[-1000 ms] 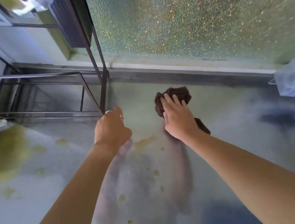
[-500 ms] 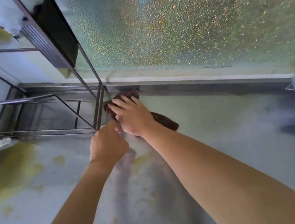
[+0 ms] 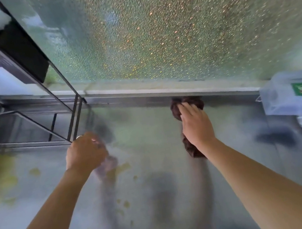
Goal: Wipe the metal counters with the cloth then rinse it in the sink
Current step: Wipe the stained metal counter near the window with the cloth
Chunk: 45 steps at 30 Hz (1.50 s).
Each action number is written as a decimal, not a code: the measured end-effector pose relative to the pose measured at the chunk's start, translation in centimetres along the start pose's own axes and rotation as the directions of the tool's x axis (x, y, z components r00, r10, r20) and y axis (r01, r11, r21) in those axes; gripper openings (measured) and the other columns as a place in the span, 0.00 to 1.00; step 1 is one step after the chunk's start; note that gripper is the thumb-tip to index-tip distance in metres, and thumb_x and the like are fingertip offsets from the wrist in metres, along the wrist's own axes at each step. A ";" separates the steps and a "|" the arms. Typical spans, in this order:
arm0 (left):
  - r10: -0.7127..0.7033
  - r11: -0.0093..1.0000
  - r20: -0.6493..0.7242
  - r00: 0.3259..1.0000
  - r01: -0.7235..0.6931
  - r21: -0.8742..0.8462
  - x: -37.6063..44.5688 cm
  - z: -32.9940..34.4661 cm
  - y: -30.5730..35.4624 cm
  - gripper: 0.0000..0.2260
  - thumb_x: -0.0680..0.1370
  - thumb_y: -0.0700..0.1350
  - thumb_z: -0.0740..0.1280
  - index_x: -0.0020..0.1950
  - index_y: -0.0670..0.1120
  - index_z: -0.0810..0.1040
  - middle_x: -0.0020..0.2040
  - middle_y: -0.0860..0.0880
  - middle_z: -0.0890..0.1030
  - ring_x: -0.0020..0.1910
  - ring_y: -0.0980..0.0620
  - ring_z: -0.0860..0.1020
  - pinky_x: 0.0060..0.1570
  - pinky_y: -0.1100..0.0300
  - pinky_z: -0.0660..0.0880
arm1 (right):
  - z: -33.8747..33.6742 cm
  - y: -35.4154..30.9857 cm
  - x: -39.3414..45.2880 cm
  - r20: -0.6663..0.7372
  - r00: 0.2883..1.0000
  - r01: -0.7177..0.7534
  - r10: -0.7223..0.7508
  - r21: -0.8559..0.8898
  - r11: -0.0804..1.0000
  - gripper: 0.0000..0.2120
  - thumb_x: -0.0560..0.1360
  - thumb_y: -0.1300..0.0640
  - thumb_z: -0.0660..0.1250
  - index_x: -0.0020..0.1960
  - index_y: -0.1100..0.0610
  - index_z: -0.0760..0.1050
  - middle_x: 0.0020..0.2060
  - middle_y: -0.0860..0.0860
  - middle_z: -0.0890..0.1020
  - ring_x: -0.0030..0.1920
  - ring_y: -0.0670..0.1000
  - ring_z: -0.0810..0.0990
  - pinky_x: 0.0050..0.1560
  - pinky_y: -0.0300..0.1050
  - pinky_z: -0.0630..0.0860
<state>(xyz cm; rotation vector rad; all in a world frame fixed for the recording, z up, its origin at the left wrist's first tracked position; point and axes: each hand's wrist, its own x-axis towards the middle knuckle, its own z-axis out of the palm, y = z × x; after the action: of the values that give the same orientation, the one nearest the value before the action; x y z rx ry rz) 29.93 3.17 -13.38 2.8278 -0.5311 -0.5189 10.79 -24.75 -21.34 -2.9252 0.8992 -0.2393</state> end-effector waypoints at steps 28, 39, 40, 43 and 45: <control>0.386 0.918 -0.036 0.922 -0.388 -0.082 -1.4 0.9 -7.3 0.09 0.81 0.43 0.61 0.60 0.47 0.75 0.49 0.41 0.81 0.50 0.37 0.80 0.43 0.55 0.70 | 0.0 -19.9 -4.6 0.212 0.902 0.192 -0.375 0.582 0.790 0.19 0.84 0.59 0.59 0.73 0.53 0.74 0.73 0.47 0.74 0.78 0.49 0.65 0.76 0.47 0.59; 0.453 0.885 -0.011 0.891 -0.451 -0.116 -6.0 1.2 -10.5 0.14 0.78 0.39 0.62 0.64 0.47 0.73 0.58 0.44 0.79 0.54 0.39 0.79 0.49 0.49 0.76 | -0.6 -23.7 -14.4 0.215 0.915 0.158 -0.342 0.590 0.792 0.19 0.83 0.56 0.59 0.72 0.49 0.75 0.74 0.43 0.73 0.78 0.45 0.63 0.77 0.44 0.57; 0.460 0.879 -0.043 0.887 -0.461 -0.119 -6.5 1.5 -10.9 0.13 0.79 0.39 0.62 0.63 0.47 0.74 0.57 0.45 0.79 0.52 0.39 0.80 0.46 0.50 0.75 | -0.9 -24.2 -15.7 0.224 0.913 0.150 -0.342 0.594 0.790 0.19 0.84 0.57 0.59 0.73 0.49 0.75 0.74 0.43 0.72 0.79 0.44 0.62 0.77 0.44 0.56; 0.458 0.874 -0.129 0.880 -0.472 -0.115 -7.7 2.3 -12.2 0.09 0.80 0.41 0.64 0.59 0.49 0.73 0.52 0.47 0.80 0.47 0.41 0.81 0.38 0.55 0.71 | -1.7 -25.7 -20.1 0.264 0.887 0.153 -0.378 0.604 0.782 0.19 0.84 0.56 0.60 0.74 0.49 0.73 0.76 0.41 0.70 0.80 0.42 0.58 0.79 0.44 0.54; 0.472 0.865 -0.152 0.868 -0.490 -0.107 -8.2 2.6 -12.9 0.09 0.80 0.41 0.64 0.59 0.49 0.73 0.50 0.48 0.80 0.45 0.42 0.81 0.36 0.56 0.70 | -2.2 -26.2 -22.3 0.287 0.862 0.184 -0.418 0.592 0.785 0.20 0.85 0.54 0.59 0.76 0.48 0.70 0.77 0.41 0.67 0.80 0.42 0.56 0.79 0.44 0.53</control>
<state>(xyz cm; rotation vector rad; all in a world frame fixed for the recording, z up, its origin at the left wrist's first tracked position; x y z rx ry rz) 25.77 17.69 -16.77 2.4362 -1.0875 -0.2685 6.69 9.42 -18.99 -2.4113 0.2195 0.0908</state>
